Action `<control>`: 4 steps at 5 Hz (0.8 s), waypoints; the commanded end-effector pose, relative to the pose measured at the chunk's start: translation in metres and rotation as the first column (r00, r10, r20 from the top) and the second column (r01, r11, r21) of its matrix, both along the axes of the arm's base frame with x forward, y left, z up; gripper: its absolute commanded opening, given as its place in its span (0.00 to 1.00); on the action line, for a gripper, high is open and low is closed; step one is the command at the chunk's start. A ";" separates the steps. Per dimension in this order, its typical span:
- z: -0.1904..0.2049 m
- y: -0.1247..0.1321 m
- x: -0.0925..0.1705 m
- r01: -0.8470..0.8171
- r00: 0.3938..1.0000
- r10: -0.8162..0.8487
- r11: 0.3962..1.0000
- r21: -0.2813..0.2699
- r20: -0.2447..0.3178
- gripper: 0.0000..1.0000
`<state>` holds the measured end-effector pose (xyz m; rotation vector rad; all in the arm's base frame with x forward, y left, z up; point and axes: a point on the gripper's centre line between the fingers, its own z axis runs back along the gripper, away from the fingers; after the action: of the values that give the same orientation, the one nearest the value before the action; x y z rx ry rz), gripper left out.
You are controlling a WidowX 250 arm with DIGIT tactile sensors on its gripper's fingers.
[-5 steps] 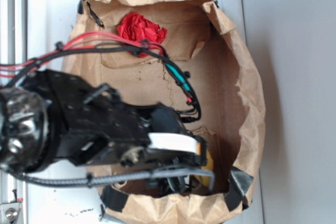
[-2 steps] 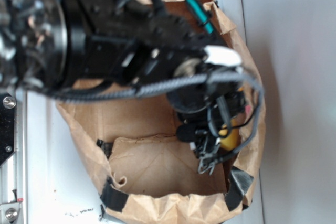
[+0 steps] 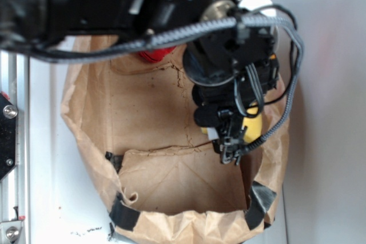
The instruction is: Grab the green sponge.
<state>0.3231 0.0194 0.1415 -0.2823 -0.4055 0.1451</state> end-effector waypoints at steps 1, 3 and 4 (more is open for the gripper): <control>0.044 0.020 -0.021 -0.031 0.996 0.019 0.990 0.139 0.086 0.00; 0.051 0.028 -0.035 -0.007 0.997 -0.008 0.982 0.187 0.078 0.00; 0.055 0.030 -0.040 0.015 0.998 -0.027 0.979 0.201 0.056 0.00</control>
<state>0.2832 0.0362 0.1718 -0.1247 -0.3878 0.0472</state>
